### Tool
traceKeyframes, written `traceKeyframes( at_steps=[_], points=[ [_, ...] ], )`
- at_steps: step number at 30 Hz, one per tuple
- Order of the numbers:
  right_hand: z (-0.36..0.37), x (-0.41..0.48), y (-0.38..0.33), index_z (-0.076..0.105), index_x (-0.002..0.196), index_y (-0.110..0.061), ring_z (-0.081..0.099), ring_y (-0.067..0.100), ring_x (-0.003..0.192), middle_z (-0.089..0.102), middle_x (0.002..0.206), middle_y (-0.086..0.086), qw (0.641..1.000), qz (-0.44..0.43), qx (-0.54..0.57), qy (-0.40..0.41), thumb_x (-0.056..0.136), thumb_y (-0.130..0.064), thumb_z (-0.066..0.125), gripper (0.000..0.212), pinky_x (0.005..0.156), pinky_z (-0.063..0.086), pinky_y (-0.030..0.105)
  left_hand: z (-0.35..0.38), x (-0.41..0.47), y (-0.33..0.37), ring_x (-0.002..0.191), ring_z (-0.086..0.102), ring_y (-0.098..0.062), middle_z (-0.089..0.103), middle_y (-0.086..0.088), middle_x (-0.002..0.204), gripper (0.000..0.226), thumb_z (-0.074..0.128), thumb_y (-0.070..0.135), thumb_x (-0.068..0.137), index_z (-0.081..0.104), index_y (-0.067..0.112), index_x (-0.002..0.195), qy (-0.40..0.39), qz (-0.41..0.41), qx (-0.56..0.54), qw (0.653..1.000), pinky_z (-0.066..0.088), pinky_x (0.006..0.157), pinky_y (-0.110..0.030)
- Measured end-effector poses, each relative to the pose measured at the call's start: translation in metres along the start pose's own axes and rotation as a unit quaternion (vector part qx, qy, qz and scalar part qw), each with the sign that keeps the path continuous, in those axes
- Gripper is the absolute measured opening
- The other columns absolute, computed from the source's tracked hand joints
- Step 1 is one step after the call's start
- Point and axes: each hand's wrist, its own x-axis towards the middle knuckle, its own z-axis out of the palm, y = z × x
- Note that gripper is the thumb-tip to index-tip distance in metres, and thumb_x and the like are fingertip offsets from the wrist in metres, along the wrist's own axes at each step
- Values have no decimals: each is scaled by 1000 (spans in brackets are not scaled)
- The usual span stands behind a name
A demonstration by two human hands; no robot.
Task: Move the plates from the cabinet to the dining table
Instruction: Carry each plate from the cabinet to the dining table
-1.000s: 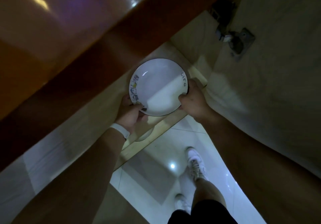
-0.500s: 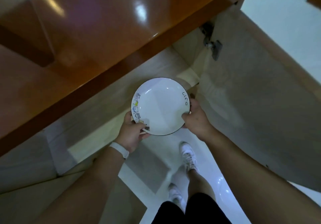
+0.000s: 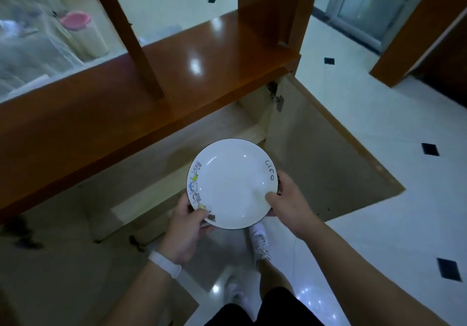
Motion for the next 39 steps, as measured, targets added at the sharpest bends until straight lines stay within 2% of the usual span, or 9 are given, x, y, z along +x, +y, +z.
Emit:
traceKeyframes(
  at_steps=[4, 8, 12, 17, 19, 26, 29, 34, 39],
  points=[
    [1, -56, -25, 44, 137, -26, 60, 19, 105, 58, 125, -5, 999, -7, -28, 17, 91, -1, 51, 53, 66, 61, 31, -4, -55, 17, 98, 69, -28, 72, -1, 114, 53, 46, -11, 91, 57, 28, 125, -18, 29, -20, 999, 50, 89, -58],
    [-2, -104, -49, 48, 132, -30, 63, 15, 102, 62, 119, -9, 999, -35, -12, 21, 88, 3, 48, 55, 66, 61, 31, -3, -93, 29, 93, 71, -22, 71, -1, 115, 53, 46, -10, 91, 59, 29, 123, -34, 61, -29, 997, 53, 86, -55],
    [-9, -143, -67, 53, 128, -31, 67, 11, 94, 66, 108, -12, 997, -64, -4, 41, 87, 2, 47, 53, 62, 59, 26, 2, -119, 38, 96, 70, -22, 71, -1, 116, 55, 47, -11, 90, 57, 27, 127, -61, 95, -35, 993, 56, 73, -39],
    [-34, -176, -73, 54, 130, -32, 69, 14, 88, 68, 109, -5, 994, -84, 7, 65, 86, 6, 44, 59, 61, 57, 25, 22, -137, 40, 93, 67, -25, 70, -6, 118, 54, 48, -11, 88, 56, 24, 129, -109, 114, -48, 986, 55, 63, -35],
    [-49, -188, -72, 53, 131, -31, 70, 10, 85, 68, 112, -5, 992, -92, 14, 82, 85, 8, 44, 60, 62, 58, 26, 38, -143, 39, 94, 67, -25, 70, -6, 117, 53, 48, -10, 88, 57, 25, 127, -126, 113, -45, 985, 56, 67, -38],
    [-132, -243, -51, 56, 126, -25, 71, 14, 84, 66, 115, -1, 980, -112, 64, 148, 84, 9, 42, 56, 66, 61, 36, 128, -181, 24, 86, 69, -17, 72, -2, 112, 52, 46, -11, 88, 60, 27, 121, -188, 122, -20, 974, 56, 59, -30],
    [-183, -276, -36, 57, 125, -24, 71, 16, 86, 68, 112, -2, 972, -125, 88, 178, 85, 11, 42, 55, 64, 60, 34, 178, -206, 10, 88, 69, -18, 72, -4, 114, 52, 46, -11, 88, 60, 26, 122, -217, 127, -5, 968, 58, 61, -33],
    [-267, -334, -5, 58, 122, -26, 71, 17, 89, 69, 108, -3, 952, -140, 128, 242, 84, 11, 42, 55, 67, 60, 37, 265, -250, -11, 85, 68, -23, 73, -5, 106, 52, 45, -12, 89, 66, 30, 111, -293, 134, 27, 946, 57, 58, -34],
    [-342, -400, 35, 59, 121, -27, 71, 14, 84, 69, 103, -4, 925, -156, 157, 308, 85, 11, 44, 54, 65, 60, 34, 353, -295, -48, 88, 70, -22, 72, -4, 111, 55, 45, -13, 88, 60, 26, 122, -358, 130, 66, 922, 57, 63, -34]
  ],
)
